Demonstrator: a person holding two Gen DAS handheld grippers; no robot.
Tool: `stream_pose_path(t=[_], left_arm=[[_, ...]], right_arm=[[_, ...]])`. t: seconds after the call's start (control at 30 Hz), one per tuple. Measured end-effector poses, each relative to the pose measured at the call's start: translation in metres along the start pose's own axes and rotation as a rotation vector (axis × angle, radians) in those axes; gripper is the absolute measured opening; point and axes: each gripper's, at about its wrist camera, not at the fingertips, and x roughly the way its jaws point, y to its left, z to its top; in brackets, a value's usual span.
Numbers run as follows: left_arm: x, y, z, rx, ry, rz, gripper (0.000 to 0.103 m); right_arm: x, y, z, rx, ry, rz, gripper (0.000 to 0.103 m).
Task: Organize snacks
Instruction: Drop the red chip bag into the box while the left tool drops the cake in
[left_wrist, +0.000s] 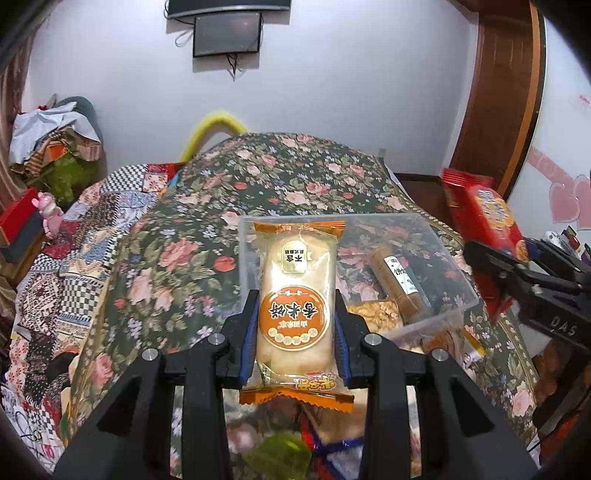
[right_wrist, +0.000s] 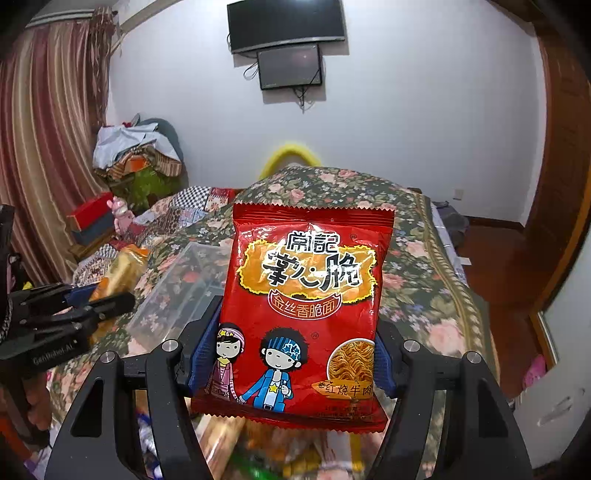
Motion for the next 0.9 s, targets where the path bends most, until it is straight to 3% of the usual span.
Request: stream_pose_path(t=[0.43, 0.73, 0.9], left_arm=[[0.059, -0.001, 0.010, 0.010, 0.105, -0.007, 0.035], [0.069, -0.003, 0.007, 0.026, 0.134, -0.006, 0.036], [0.059, 0.001, 0.009, 0.007, 0.115, -0.005, 0.055]], right_arm=[[0.068, 0.011, 0.008, -0.062, 0.174, 0.055, 0.065], [0.081, 0.018, 0.003, -0.103, 0.256, 0.069, 0.066], [0.074, 0.015, 0.007, -0.096, 0.240, 0.057, 0.073]])
